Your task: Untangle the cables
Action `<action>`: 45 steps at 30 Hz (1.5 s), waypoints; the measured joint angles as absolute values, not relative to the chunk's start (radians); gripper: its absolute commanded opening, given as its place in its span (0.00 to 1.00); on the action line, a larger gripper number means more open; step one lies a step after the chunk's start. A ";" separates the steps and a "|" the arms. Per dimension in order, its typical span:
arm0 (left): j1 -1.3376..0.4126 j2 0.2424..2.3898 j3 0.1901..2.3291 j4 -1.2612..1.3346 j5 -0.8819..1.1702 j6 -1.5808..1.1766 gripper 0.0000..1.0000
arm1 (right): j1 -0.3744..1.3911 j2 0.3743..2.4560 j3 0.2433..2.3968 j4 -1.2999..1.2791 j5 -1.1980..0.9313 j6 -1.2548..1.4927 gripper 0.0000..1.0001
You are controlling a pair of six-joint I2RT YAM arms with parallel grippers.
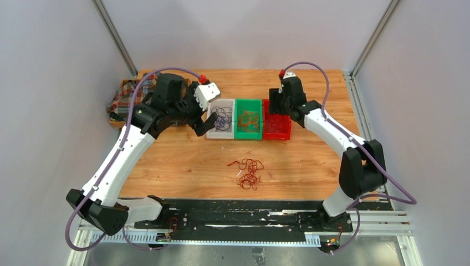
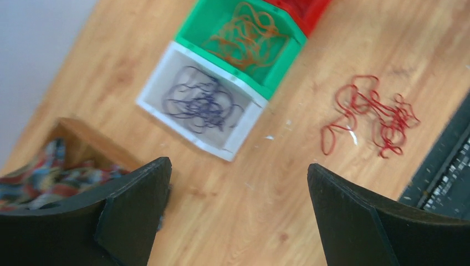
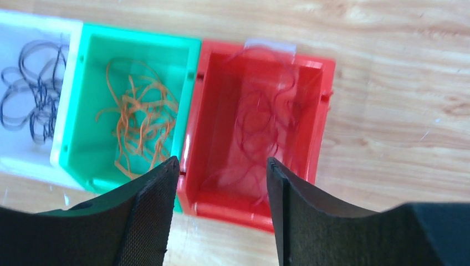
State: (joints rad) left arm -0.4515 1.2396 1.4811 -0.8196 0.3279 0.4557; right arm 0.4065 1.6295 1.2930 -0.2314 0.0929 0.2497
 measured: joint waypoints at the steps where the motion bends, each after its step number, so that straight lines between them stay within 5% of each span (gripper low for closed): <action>1: -0.451 1.235 1.443 -0.826 0.346 0.459 0.98 | 0.412 1.612 1.266 -0.220 0.084 0.251 0.65; 13: -0.573 1.388 1.218 -0.845 0.492 0.512 1.00 | 0.559 1.116 0.775 -0.113 -0.018 0.296 0.69; 26: -0.754 1.739 1.297 -0.802 0.524 0.500 0.78 | 0.559 0.692 0.579 -0.132 0.115 0.361 0.68; 32: -0.782 1.787 1.312 -0.761 0.514 0.487 0.57 | 0.559 0.672 0.577 -0.127 0.133 0.351 0.57; 41: -0.783 1.836 1.330 -0.691 0.510 0.488 0.35 | 0.559 0.660 0.540 -0.097 0.130 0.352 0.56; 45: -0.783 1.853 1.327 -0.674 0.524 0.483 0.14 | 0.559 0.641 0.536 -0.086 0.119 0.352 0.56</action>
State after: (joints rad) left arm -0.7834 1.8530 1.3273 -0.6743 0.5240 0.4828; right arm 0.5587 0.6415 0.5362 -0.0864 0.1192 0.3515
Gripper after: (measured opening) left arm 0.287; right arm 0.561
